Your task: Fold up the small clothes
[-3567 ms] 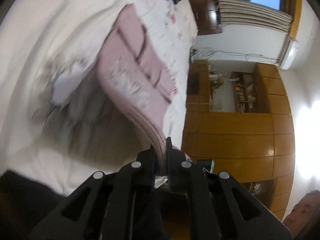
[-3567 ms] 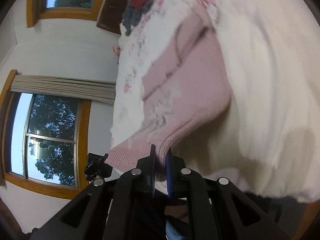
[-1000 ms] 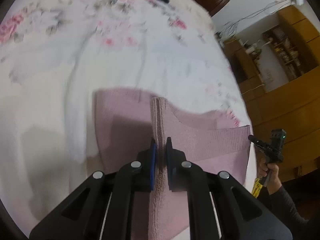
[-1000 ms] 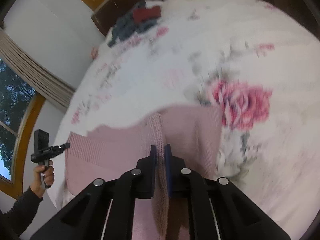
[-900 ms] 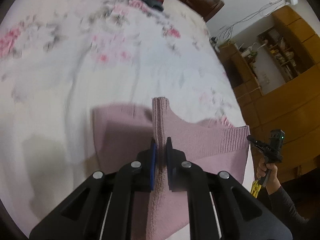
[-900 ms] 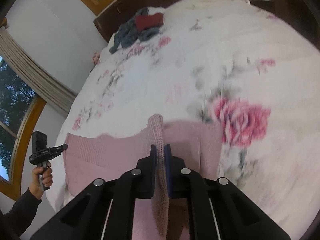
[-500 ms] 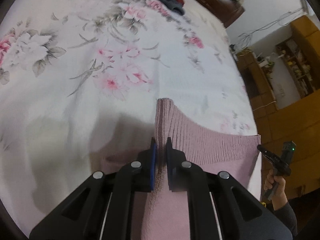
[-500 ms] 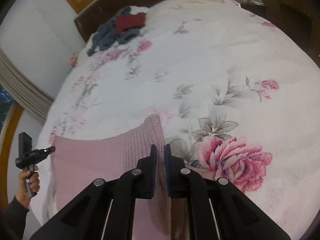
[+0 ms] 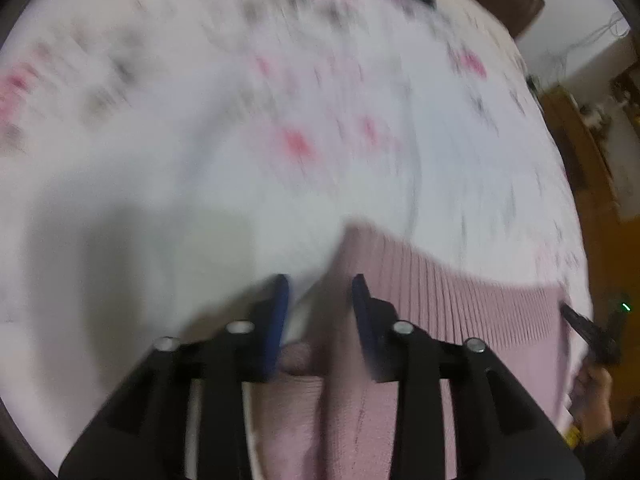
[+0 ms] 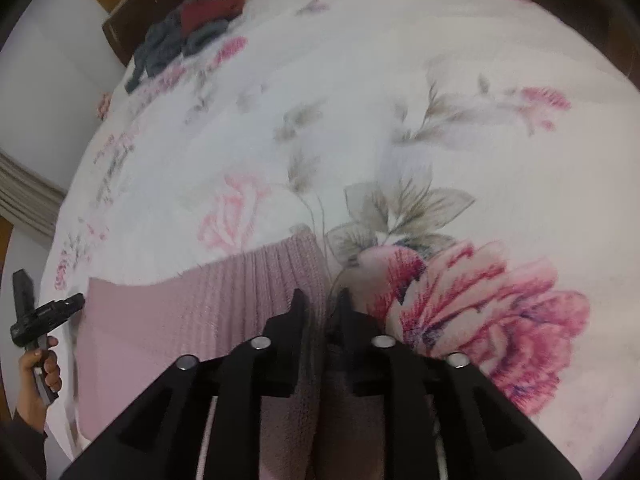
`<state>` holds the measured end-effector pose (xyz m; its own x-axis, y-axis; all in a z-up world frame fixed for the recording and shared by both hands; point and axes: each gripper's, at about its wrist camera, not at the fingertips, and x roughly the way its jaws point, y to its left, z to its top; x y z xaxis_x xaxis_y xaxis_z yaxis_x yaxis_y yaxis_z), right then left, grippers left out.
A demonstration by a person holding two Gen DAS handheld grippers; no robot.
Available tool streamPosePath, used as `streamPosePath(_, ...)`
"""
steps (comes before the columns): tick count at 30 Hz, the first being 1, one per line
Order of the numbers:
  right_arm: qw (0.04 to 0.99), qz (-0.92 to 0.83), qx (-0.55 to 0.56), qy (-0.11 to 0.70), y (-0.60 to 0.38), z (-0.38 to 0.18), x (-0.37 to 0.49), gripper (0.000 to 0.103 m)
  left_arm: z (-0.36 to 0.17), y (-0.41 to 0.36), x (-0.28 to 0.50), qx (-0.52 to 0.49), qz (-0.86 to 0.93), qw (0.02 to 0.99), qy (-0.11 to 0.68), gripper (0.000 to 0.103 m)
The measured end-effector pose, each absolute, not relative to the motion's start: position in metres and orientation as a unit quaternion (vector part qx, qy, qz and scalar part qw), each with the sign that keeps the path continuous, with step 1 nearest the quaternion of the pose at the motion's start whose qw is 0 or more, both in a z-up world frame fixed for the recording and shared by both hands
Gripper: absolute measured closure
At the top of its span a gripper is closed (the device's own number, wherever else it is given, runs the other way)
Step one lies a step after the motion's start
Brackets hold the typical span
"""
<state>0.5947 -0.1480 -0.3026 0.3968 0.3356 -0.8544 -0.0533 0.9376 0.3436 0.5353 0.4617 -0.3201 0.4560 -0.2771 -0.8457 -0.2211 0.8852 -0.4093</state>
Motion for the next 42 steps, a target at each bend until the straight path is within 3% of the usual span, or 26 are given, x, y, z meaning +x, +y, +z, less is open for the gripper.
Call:
streamPosePath(4,0.849,0.157,0.156,0.48,-0.152,-0.268,0.565,0.079,-0.314,0.437,0.528,-0.273,-0.109,0.804,0.517,0.066)
streamPosePath(8,0.81,0.173,0.176,0.533,-0.15,-0.298,0.558,0.08,-0.363,0.433,0.533,-0.273,-0.074,0.765,0.578,0.072)
streamPosePath(9,0.803,0.169,0.182,0.541,-0.153,-0.305,0.559,0.084,-0.372,0.437,0.532,-0.282,-0.066,0.758,0.585,0.078)
streamPosePath(11,0.796,0.147,0.19,0.556,-0.162,-0.319,0.564,0.103,-0.371,0.445,0.53,-0.3,-0.061,0.755,0.58,0.08)
streamPosePath(12,0.795,0.142,0.194,0.557,-0.166,-0.316,0.566,0.103,-0.363,0.447,0.527,-0.3,-0.06,0.761,0.572,0.08)
streamPosePath(14,0.806,0.137,0.185,0.546,-0.167,-0.303,0.562,0.092,-0.337,0.45,0.51,-0.317,-0.099,0.775,0.538,0.076)
streamPosePath(17,0.8,0.204,0.2,0.527,-0.162,-0.279,0.529,0.091,-0.311,0.45,0.471,-0.331,-0.168,0.778,0.507,0.074)
streamPosePath(21,0.777,0.223,0.176,0.562,-0.156,-0.302,0.493,0.092,-0.344,0.45,0.448,-0.323,-0.141,0.754,0.554,0.074)
streamPosePath(22,0.775,0.214,0.184,0.565,-0.161,-0.311,0.492,0.1,-0.359,0.45,0.445,-0.322,-0.125,0.741,0.575,0.076)
streamPosePath(23,0.772,0.208,0.197,0.567,-0.166,-0.316,0.492,0.103,-0.365,0.452,0.443,-0.319,-0.114,0.741,0.58,0.088)
streamPosePath(24,0.771,0.2,0.213,0.566,-0.172,-0.316,0.492,0.103,-0.361,0.455,0.44,-0.317,-0.104,0.746,0.576,0.092)
streamPosePath(25,0.773,0.193,0.222,0.562,-0.174,-0.311,0.49,0.103,-0.354,0.459,0.439,-0.32,-0.1,0.75,0.57,0.092)
streamPosePath(26,0.775,0.197,0.223,0.557,-0.172,-0.304,0.488,0.096,-0.342,0.46,0.433,-0.321,-0.104,0.76,0.556,0.088)
streamPosePath(29,0.764,0.257,0.224,0.548,-0.154,-0.285,0.457,0.092,-0.308,0.45,0.4,-0.324,-0.173,0.775,0.515,0.08)
streamPosePath(33,0.737,0.28,0.185,0.587,-0.125,-0.312,0.423,0.091,-0.334,0.424,0.358,-0.308,-0.195,0.749,0.553,0.08)
streamPosePath(34,0.738,0.264,0.174,0.596,-0.125,-0.324,0.421,0.095,-0.349,0.42,0.355,-0.289,-0.18,0.744,0.575,0.08)
streamPosePath(36,0.742,0.249,0.172,0.598,-0.13,-0.333,0.419,0.103,-0.367,0.42,0.351,-0.281,-0.165,0.737,0.592,0.094)
streamPosePath(37,0.747,0.239,0.173,0.596,-0.132,-0.329,0.419,0.101,-0.364,0.425,0.347,-0.297,-0.161,0.736,0.587,0.094)
streamPosePath(40,0.776,0.244,0.143,0.564,-0.117,-0.293,0.401,0.076,-0.335,0.424,0.334,-0.305,-0.195,0.747,0.558,0.068)
streamPosePath(42,0.788,0.249,0.093,0.556,-0.095,-0.282,0.387,0.069,-0.335,0.419,0.329,-0.28,-0.193,0.744,0.576,0.055)
